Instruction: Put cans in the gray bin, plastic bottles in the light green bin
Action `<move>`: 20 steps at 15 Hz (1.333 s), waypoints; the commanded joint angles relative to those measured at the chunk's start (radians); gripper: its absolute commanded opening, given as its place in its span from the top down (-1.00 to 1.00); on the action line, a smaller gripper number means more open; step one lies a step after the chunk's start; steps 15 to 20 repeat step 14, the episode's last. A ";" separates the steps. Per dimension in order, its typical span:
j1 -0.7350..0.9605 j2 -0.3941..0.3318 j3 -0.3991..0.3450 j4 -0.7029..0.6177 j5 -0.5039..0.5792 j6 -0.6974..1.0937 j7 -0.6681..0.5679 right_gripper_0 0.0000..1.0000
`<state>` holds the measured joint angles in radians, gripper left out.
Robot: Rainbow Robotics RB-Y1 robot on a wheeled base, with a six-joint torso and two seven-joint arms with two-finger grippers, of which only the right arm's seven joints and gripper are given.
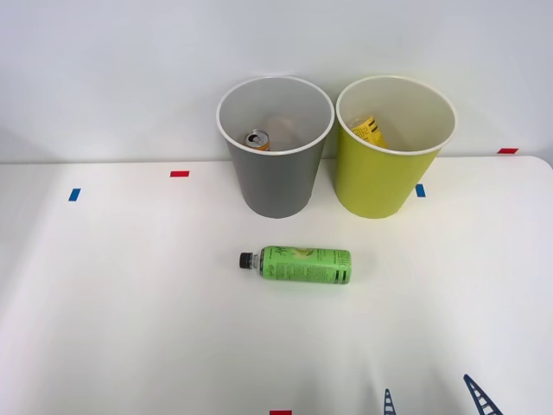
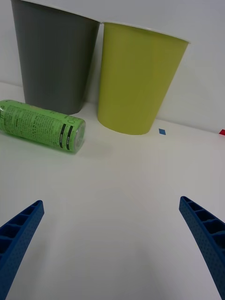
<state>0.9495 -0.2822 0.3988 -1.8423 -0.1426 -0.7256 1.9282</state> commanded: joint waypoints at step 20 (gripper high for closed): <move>0.000 0.000 0.000 0.000 0.000 0.000 0.000 -1.00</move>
